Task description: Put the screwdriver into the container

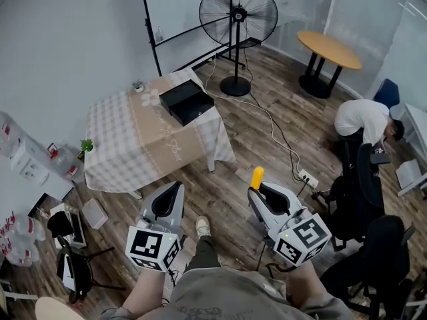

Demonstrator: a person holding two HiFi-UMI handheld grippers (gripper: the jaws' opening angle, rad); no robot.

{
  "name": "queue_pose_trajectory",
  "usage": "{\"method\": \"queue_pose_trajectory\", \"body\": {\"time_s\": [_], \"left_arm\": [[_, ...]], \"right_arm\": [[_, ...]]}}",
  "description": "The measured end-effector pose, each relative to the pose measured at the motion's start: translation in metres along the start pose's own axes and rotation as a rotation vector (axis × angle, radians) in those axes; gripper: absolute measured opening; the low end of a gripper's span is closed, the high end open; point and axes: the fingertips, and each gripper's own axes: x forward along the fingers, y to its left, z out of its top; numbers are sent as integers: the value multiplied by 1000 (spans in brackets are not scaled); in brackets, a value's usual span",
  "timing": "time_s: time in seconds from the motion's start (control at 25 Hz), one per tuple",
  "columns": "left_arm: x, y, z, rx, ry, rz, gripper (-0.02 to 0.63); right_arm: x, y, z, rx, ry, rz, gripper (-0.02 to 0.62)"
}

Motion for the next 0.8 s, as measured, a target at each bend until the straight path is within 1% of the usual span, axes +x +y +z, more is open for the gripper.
{"method": "queue_pose_trajectory", "body": {"time_s": [0.24,0.56,0.8], "left_arm": [[60,52,-2,-10,31,-29,0],[146,145,-11,-24,94,-61,0],[197,212,-25,-18,132,-65,0]], "right_arm": [[69,-39,1,-16,70,-18,100],[184,-84,-8,-36,210,-24,100],[267,-110,-19,-36,279,-14,100]]}}
